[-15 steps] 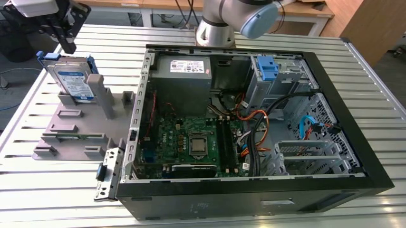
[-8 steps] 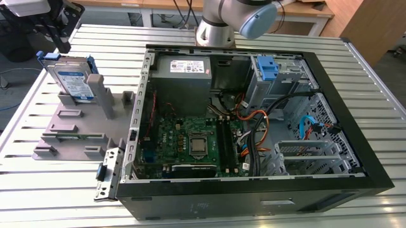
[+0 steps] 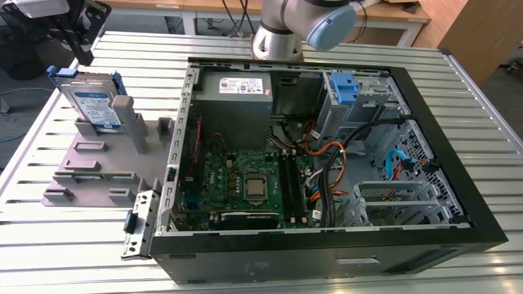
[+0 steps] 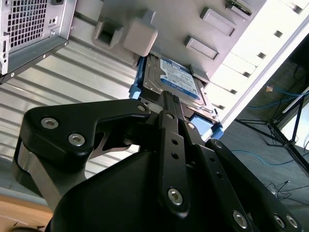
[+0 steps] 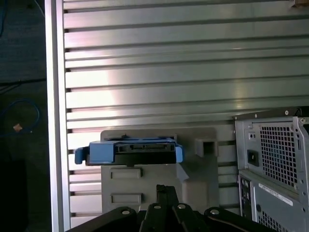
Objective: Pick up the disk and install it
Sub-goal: 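Reach for the disk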
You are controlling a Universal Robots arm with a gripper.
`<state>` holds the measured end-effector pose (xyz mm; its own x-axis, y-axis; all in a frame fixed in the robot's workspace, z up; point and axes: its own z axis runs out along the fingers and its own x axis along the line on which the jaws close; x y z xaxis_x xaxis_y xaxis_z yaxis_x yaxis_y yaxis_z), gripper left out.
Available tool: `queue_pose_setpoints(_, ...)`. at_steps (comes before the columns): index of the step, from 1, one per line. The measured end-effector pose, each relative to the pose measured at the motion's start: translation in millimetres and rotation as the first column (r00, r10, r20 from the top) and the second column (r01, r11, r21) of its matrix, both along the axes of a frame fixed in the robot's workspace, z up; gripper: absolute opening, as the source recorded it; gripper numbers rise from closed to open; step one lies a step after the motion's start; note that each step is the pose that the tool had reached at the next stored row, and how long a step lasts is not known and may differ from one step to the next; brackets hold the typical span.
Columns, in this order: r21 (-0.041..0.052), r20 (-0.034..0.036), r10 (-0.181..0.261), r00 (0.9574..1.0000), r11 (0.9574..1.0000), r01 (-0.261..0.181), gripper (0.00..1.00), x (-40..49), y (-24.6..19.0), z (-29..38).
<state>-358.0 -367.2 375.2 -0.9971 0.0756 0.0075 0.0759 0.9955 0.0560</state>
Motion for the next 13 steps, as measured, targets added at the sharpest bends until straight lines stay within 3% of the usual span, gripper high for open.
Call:
queue_pose_setpoints(8, -0.0009, -0.0001, 0.0, 1.0, 1.0, 0.0, 0.11, -14.3, 13.4, -10.2)
queue_pose_setpoints(13, -0.0038, -0.0001, 0.0, 1.0, 1.0, 0.0, 0.11, -22.7, 15.9, -18.2)
